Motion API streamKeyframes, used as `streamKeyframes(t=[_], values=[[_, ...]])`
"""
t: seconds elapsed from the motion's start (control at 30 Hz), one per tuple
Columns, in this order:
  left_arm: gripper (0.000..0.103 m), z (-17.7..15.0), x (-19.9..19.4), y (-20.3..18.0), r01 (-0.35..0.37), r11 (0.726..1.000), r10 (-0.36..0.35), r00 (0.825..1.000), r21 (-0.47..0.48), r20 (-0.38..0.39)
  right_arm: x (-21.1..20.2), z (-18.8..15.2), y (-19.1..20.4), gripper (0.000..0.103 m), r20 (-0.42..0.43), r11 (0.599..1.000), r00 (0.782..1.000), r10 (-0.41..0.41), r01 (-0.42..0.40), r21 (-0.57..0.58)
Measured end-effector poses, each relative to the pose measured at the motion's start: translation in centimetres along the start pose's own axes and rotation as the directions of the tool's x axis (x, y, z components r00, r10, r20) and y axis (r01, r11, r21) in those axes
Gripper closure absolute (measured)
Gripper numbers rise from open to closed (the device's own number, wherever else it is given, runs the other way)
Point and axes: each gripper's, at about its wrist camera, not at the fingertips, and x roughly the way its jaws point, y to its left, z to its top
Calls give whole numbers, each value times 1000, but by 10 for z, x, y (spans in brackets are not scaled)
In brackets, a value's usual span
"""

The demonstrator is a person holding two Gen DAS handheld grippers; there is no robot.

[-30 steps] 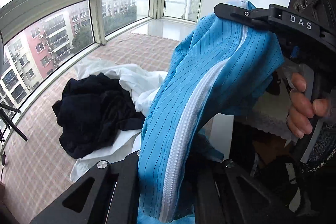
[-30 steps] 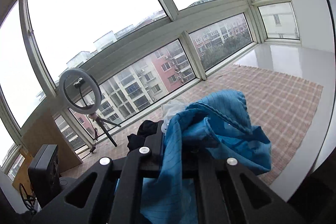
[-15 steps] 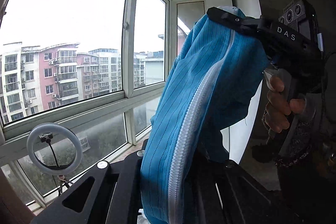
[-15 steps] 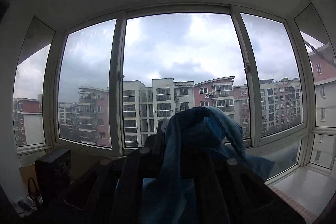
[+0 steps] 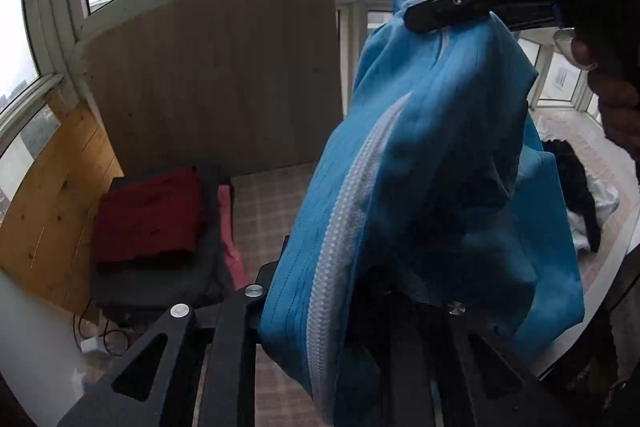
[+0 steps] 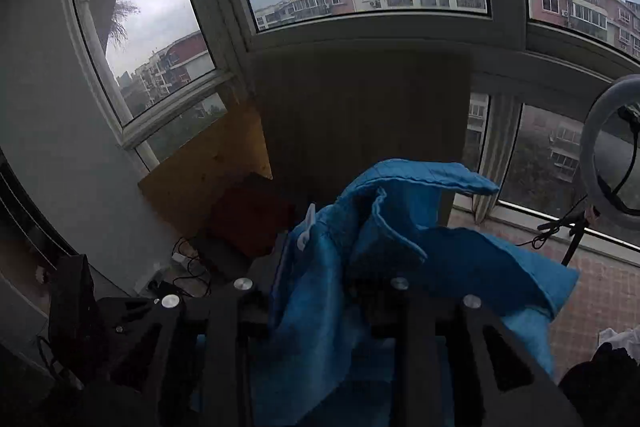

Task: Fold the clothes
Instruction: 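Lay the light-blue coat down on the rug with both grippers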

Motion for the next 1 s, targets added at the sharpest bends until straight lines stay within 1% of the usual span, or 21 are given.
streamKeyframes(t=[0.03,0.07,0.17,0.2,0.23,0.27,0.33,0.37,0.4,0.43,0.5,0.6,0.67,0.77,0.8,0.83,0.87,0.9,0.93,0.97,1.0], values=[[87,-17,21,20,-26,999,24,997,-22,-72,31,-23,-2,74,-71,1000,997,22,-21,9],[87,-30,35,36,-34,999,29,993,-39,-115,52,-43,-3,74,-114,999,993,37,-36,9],[88,-47,51,56,-53,998,49,989,-23,-141,47,-91,-18,70,-62,1000,998,29,-29,6],[86,-42,53,51,-53,999,52,990,-5,-130,38,-109,-28,56,-37,1000,999,8,-7,31],[85,-41,50,43,-40,999,40,992,7,-116,31,-126,-37,39,-20,998,999,-34,35,56],[84,-48,34,34,-21,1000,22,995,15,-101,25,-144,-47,36,-15,993,996,-83,84,80],[78,-50,21,30,-1,1000,2,997,13,-73,27,-181,-67,36,-74,975,981,-181,189,118],[73,-51,16,27,-9,1000,10,998,18,-62,29,-199,-78,36,-112,962,968,-223,237,134],[67,-53,13,27,-36,999,37,997,24,-61,31,-215,-89,36,-152,949,955,-253,276,153],[66,-56,11,31,-67,997,69,996,28,-65,34,-230,-102,36,-190,938,946,-263,296,179],[64,-66,12,46,-129,991,130,988,21,-87,39,-254,-119,36,-239,930,943,-232,287,230],[63,-76,15,75,-178,981,167,975,-72,-144,52,-271,-127,36,-243,942,964,-107,177,287],[62,-86,11,83,-193,976,173,969,-102,-176,69,-273,-121,36,-254,954,965,-62,132,268],[54,-94,2,80,-267,960,248,951,-85,-185,96,-275,-106,36,-274,977,961,-31,87,197],[54,-95,3,77,-281,956,261,946,-81,-192,104,-277,-100,50,-279,983,960,-23,72,169],[54,-96,6,74,-264,962,245,948,-72,-205,110,-278,-95,90,-289,988,957,-5,50,148],[54,-98,9,71,-207,976,188,957,-64,-219,113,-279,-92,103,-306,990,952,18,26,141],[54,-102,12,73,-130,988,108,966,-80,-233,112,-279,-90,101,-310,991,950,22,21,134],[53,-106,15,77,-50,993,22,969,-109,-245,103,-276,-94,101,-289,991,957,6,33,131],[54,-108,10,79,-29,991,-2,971,-129,-237,89,-272,-101,101,-252,989,967,-19,56,140],[55,-108,1,79,-42,989,9,976,-143,-219,75,-269,-108,101,-216,986,975,-44,78,150]])
